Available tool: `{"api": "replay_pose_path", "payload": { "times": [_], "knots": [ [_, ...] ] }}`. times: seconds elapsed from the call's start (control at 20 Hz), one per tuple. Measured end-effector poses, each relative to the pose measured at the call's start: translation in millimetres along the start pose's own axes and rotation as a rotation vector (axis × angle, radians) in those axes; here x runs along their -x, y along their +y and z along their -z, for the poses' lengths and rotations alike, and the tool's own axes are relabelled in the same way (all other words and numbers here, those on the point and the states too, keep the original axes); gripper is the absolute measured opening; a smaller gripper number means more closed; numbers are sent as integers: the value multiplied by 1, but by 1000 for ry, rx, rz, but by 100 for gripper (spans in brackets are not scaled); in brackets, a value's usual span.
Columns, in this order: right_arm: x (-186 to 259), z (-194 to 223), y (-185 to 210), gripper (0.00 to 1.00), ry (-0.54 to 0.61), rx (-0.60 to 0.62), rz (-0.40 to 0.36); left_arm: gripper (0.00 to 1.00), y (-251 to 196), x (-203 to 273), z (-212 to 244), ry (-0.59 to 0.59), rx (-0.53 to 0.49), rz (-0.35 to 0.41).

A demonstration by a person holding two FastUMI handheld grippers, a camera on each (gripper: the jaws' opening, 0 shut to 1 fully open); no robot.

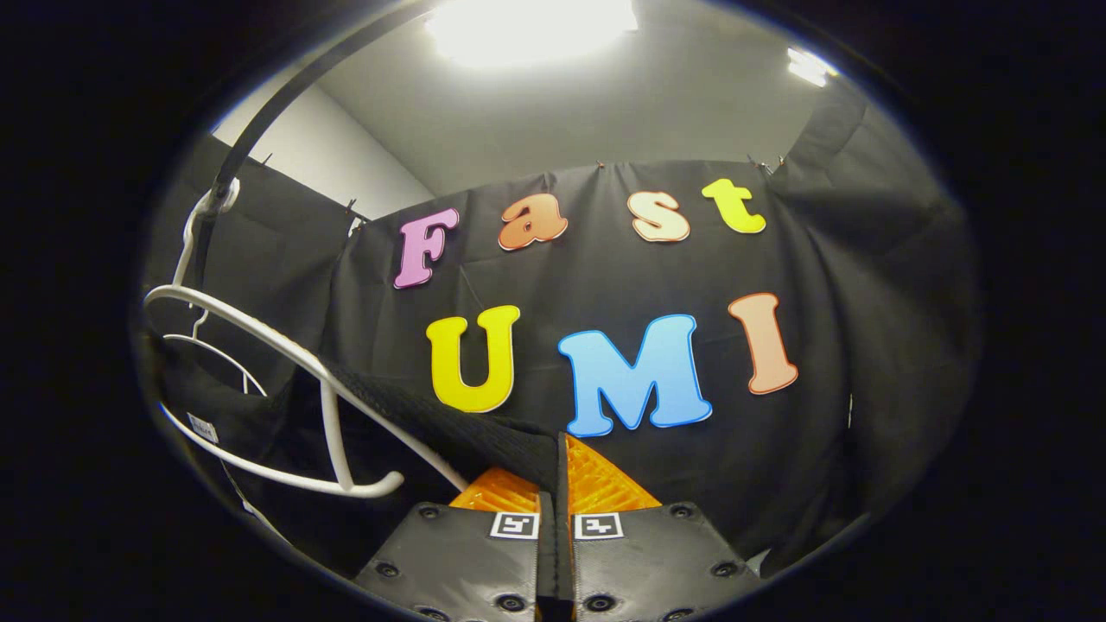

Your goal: Grasp the clothes on the hanger with both hands and then place them into the laundry hamper below.

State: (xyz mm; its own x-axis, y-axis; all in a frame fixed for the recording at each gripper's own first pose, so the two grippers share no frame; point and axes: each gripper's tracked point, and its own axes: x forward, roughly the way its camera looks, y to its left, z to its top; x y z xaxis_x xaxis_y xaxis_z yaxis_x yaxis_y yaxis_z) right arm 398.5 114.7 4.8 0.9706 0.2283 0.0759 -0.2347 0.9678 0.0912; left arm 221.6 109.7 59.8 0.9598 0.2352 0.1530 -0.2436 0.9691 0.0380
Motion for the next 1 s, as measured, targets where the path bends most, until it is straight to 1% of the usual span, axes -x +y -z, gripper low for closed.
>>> {"api": "replay_pose_path", "payload": {
  "times": [0.25,0.3,0.35,0.5,0.65,0.8,0.85,1.0],
  "knots": [
    [1,19,12,1,81,-93,-54,4,1,-4,10,12,50,36],
    [3,25,12,4,102,-114,-62,4,0,-3,13,16,66,45],
    [7,26,10,1,116,-124,-63,3,2,-2,15,25,75,47],
    [8,36,12,1,158,-125,-71,4,18,8,28,53,74,47],
    [18,58,14,1,220,-134,-74,4,22,20,41,75,76,47],
    [26,85,9,1,293,-144,-65,4,10,27,63,103,68,59],
    [31,91,10,0,306,-145,-65,4,7,31,70,113,63,65],
    [47,103,7,1,317,-113,-61,4,7,41,81,128,46,64]
  ]
}}
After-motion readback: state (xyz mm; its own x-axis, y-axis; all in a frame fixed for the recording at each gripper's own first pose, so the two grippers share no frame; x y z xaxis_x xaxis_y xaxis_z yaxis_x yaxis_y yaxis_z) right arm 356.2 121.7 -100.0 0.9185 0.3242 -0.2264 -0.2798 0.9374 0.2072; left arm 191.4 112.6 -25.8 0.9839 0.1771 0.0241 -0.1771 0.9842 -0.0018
